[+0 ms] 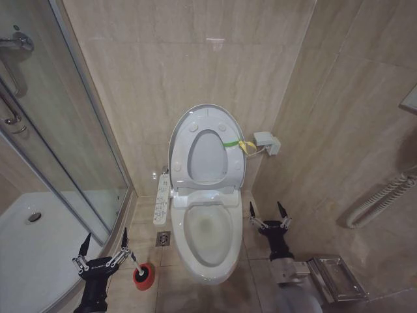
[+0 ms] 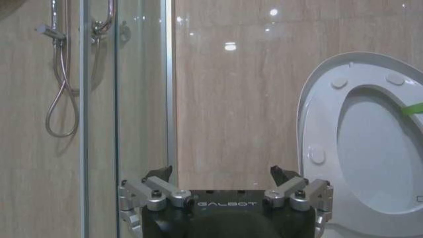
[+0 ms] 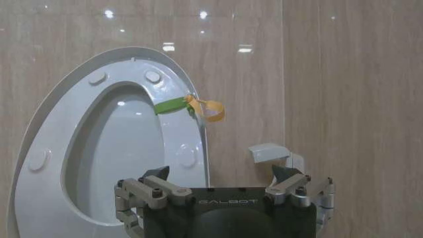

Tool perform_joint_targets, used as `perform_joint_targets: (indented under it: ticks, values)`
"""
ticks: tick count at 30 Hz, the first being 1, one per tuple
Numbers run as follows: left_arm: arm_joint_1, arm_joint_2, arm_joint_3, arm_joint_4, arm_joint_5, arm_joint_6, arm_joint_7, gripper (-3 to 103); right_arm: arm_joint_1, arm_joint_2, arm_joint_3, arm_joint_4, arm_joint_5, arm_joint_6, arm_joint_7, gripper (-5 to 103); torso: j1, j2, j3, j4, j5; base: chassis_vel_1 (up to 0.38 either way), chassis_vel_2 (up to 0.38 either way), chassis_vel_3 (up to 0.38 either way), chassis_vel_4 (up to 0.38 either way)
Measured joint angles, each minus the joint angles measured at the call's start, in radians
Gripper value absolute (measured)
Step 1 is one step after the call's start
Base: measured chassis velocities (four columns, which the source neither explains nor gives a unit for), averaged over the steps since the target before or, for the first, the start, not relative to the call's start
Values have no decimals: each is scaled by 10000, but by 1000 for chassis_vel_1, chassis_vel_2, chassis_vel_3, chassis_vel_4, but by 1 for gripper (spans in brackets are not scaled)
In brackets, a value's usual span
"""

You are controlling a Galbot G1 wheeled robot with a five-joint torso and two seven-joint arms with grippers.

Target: Open the toilet lid, clean the toilet bowl with a toilet brush, close the toilet lid, and flush.

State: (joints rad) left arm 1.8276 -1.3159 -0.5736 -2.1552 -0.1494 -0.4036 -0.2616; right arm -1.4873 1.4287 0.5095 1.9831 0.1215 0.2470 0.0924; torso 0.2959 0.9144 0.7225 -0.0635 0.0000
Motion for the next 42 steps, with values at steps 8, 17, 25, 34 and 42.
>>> perform_joint_targets:
  ticks: [8,17,25,34,42]
  values:
    - [0,0,0,0,0,0,0,97,75,-29,55,20,110,-434,6,100,0,0,-1,0,1,0,0,0,0]
    - [0,0,0,0,0,0,0,97,240,9,111,40,7,-496,-164,100,0,0,-1,0,0,0,0,0,0]
    - [0,0,0,0,0,0,-1,97,513,33,129,-157,414,-270,-180,100,-1,0,-1,1,0,0,0,0,0]
    - [0,0,0,0,0,0,0,97,598,56,240,-367,257,-121,-181,100,1,-1,1,-1,0,-55,52,46,-42]
    - [-1,0,0,0,0,0,0,97,685,53,265,-472,163,30,-148,100,0,0,0,-1,-1,-38,28,20,-27]
